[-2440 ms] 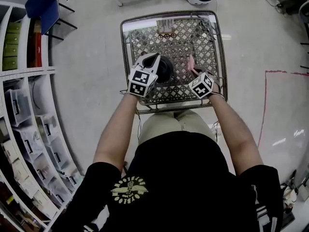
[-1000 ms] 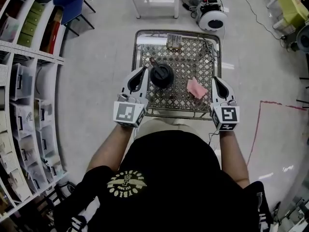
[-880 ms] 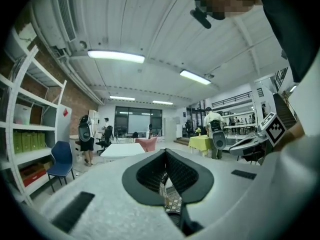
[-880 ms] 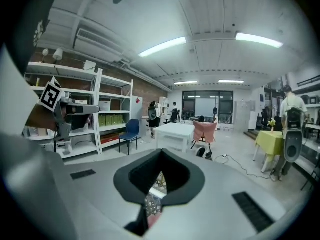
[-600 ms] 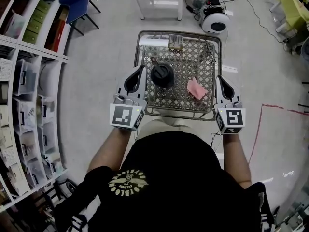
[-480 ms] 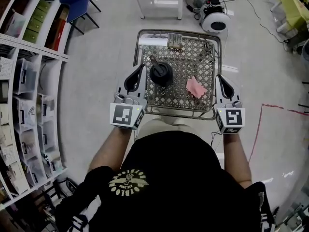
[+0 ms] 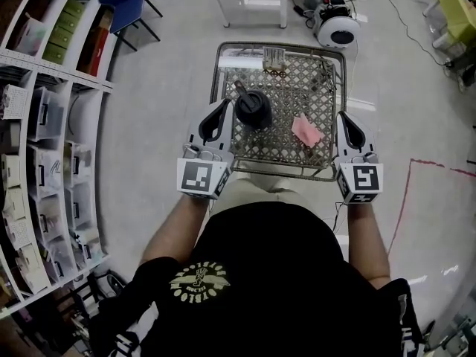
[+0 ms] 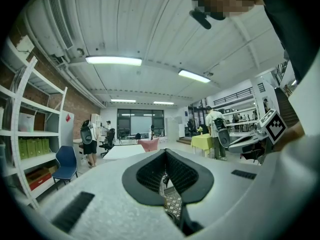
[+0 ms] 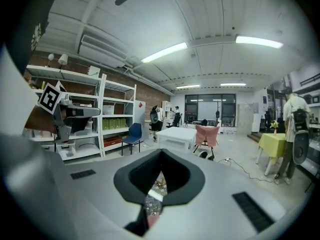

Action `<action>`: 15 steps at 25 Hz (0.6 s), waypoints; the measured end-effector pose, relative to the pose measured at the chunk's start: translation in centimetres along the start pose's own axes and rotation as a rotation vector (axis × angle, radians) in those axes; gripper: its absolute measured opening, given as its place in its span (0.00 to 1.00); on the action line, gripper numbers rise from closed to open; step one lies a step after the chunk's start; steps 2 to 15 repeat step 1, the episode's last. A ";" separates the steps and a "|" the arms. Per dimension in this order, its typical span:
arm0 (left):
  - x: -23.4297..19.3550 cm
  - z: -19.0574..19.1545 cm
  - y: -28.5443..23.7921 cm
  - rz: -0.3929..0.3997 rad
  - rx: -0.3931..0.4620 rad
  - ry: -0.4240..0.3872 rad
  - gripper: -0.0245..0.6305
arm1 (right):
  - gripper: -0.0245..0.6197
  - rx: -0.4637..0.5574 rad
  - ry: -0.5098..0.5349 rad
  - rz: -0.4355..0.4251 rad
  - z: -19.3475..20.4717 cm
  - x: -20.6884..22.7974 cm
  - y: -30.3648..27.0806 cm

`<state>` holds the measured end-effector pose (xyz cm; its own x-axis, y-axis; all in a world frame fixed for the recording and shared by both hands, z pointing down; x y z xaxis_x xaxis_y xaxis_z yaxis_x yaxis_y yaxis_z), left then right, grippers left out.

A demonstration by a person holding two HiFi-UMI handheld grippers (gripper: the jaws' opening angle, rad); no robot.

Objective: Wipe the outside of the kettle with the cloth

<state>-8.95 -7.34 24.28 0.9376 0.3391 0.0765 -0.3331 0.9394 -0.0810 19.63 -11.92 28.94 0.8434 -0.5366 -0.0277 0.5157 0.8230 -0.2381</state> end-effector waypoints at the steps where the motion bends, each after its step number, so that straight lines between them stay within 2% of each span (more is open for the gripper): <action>1: 0.1 0.0 0.0 0.001 -0.002 -0.002 0.05 | 0.05 0.002 0.001 0.003 0.2 0.1 0.1; 15: 0.1 0.0 0.0 0.001 -0.002 -0.002 0.05 | 0.05 0.002 0.001 0.003 0.2 0.1 0.1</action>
Point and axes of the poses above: the fingertips, and each gripper's own axes: y backward along the fingers, x to its right, z out of its underside, the point moved 6 cm from there along y, backward along the fingers, and after that the axes turned 2 degrees about z, right-handed, at the moved point
